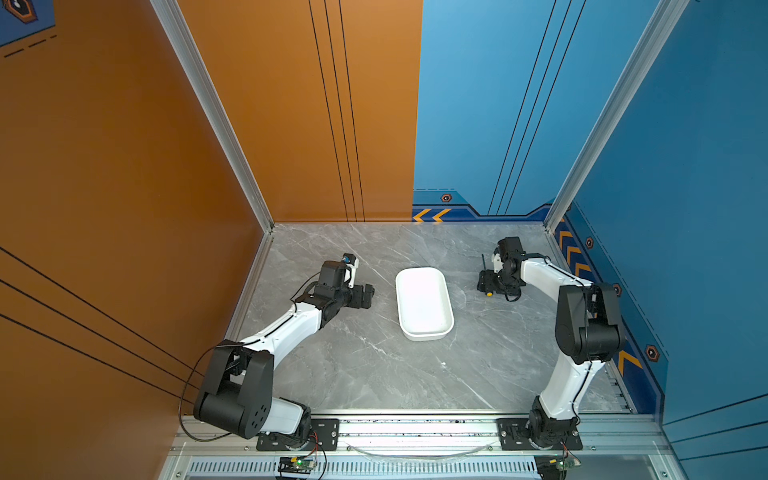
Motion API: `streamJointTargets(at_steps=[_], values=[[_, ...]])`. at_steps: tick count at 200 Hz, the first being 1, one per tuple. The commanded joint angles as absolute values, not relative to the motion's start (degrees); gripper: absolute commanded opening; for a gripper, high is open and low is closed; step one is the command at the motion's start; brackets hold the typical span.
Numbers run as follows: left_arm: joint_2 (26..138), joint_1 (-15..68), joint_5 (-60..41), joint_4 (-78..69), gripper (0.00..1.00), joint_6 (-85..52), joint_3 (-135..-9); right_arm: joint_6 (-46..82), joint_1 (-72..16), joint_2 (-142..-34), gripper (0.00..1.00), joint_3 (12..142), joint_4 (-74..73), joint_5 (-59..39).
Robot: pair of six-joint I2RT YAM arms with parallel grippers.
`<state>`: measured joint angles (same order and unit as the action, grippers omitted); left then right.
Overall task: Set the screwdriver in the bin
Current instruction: 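Lower the right gripper and close it on the screwdriver handle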
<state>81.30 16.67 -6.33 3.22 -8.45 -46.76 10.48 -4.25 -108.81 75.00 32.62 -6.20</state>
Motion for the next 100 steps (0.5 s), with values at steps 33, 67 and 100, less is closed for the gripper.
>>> streamJointTargets(at_steps=[33,67,100], values=[[81.65,17.4,-6.95,6.01,0.98,-7.33,-48.37,9.77,-4.71,-113.09,0.79,80.1,36.65,-4.02],[81.76,17.4,-5.3,7.44,0.98,-6.77,-48.42,9.28,-4.79,-115.07,0.76,81.47,36.91,-3.68],[82.0,17.35,-4.62,8.0,0.98,-6.42,-48.31,7.96,-4.96,-116.23,0.73,82.09,37.62,-2.85]])
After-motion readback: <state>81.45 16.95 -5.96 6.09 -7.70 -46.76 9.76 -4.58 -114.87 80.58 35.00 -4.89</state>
